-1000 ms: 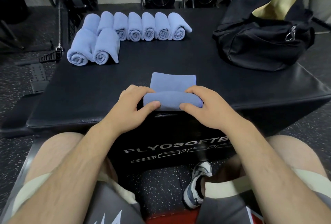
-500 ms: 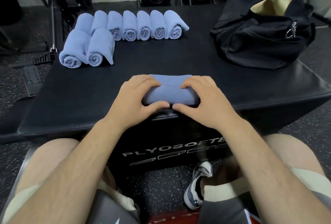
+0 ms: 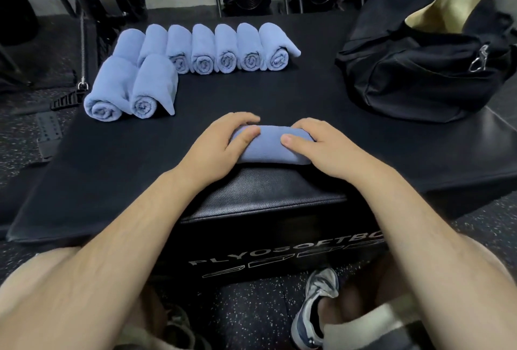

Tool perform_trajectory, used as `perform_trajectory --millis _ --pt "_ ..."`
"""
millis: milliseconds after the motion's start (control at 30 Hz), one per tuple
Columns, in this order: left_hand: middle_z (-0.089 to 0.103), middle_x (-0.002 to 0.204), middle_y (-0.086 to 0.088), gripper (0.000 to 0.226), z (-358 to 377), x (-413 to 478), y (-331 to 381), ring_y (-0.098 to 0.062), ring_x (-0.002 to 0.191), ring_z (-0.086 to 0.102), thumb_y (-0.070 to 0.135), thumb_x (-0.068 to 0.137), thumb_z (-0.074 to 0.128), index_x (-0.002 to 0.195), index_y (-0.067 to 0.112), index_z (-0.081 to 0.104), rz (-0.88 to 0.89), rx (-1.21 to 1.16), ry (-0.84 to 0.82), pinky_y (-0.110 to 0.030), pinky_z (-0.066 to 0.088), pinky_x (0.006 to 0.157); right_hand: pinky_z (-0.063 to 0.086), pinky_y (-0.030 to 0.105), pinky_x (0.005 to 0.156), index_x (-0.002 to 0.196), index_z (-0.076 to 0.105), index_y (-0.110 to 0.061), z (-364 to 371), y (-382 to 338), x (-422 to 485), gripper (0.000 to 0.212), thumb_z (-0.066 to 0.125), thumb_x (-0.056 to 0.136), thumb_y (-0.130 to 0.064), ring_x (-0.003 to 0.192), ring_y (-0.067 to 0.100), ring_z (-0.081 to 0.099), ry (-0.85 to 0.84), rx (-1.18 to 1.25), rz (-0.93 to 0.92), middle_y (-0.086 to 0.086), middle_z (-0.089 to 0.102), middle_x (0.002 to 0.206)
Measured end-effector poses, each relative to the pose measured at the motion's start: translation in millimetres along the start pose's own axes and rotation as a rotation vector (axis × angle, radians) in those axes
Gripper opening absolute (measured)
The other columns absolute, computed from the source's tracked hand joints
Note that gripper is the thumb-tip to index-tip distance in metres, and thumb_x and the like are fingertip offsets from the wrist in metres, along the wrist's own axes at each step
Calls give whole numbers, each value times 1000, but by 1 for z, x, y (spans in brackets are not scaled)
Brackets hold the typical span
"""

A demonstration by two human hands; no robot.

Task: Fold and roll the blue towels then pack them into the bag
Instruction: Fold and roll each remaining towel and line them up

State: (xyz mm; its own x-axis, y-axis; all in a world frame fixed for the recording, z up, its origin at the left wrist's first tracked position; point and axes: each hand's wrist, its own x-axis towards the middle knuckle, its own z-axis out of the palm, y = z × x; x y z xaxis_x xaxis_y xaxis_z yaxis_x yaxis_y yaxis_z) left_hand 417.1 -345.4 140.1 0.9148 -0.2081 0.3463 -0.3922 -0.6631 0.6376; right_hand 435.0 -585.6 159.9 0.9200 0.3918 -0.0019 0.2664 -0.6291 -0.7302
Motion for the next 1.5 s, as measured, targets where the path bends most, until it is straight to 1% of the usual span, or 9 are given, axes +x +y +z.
perform_trajectory --millis 167,267,367,533,767,1000,1200,1367,1500 --pt "60 122 -1 46 -5 7 3 -23 107 56 54 101 51 131 23 65 396 501 70 -39 43 86 42 23 84 106 60 -35 1 1 10 11 65 96 -39 95 2 57 117 72 -70 -7 62 103" --pt "54 132 2 75 -2 10 -1 -23 116 53 76 86 53 143 27 53 315 568 -72 -43 43 94 43 24 87 95 68 -30 3 1 18 13 59 100 -38 101 2 56 290 -98 -157 -12 58 110" --pt "53 128 6 79 -4 19 -5 -22 108 56 76 80 61 147 36 46 139 375 -172 -46 48 94 46 42 92 117 70 -25 8 -7 19 33 49 102 -47 110 21 55 370 -440 -249 -8 60 123" --pt "63 115 14 64 -16 24 0 -3 111 55 54 74 84 131 38 61 -22 75 -180 -31 44 102 33 24 106 140 49 -44 2 -12 12 77 79 73 -66 126 3 42 55 -234 -193 -18 46 134" --pt "64 115 18 52 -53 9 9 6 103 59 34 73 90 117 33 62 -178 -195 -116 -6 43 86 42 6 80 118 54 -39 7 -21 8 48 82 80 -46 98 -8 58 157 175 -61 -23 61 113" --pt "58 82 11 42 -41 1 13 -6 59 50 41 83 75 113 20 54 -355 -552 42 -20 43 54 48 25 72 115 51 -40 34 -39 5 41 70 85 -60 75 8 61 351 463 73 -8 66 99" --pt "61 72 5 37 -28 5 21 -14 51 54 46 95 67 104 12 58 -420 -631 361 -26 42 44 47 20 54 112 59 -19 32 -55 12 33 72 92 -41 55 10 57 408 610 26 -5 64 75" --pt "65 79 -3 61 -29 5 18 -15 52 56 54 93 60 112 -4 61 -388 -806 380 -23 42 45 51 27 59 116 63 -10 28 -55 19 27 62 101 -33 61 13 56 398 714 -10 1 65 90" --pt "66 78 0 48 -29 5 21 -14 50 53 46 91 61 110 2 62 -365 -927 358 -21 41 44 45 29 55 114 62 -4 30 -55 22 24 57 105 -25 60 13 47 411 797 -39 6 56 85"
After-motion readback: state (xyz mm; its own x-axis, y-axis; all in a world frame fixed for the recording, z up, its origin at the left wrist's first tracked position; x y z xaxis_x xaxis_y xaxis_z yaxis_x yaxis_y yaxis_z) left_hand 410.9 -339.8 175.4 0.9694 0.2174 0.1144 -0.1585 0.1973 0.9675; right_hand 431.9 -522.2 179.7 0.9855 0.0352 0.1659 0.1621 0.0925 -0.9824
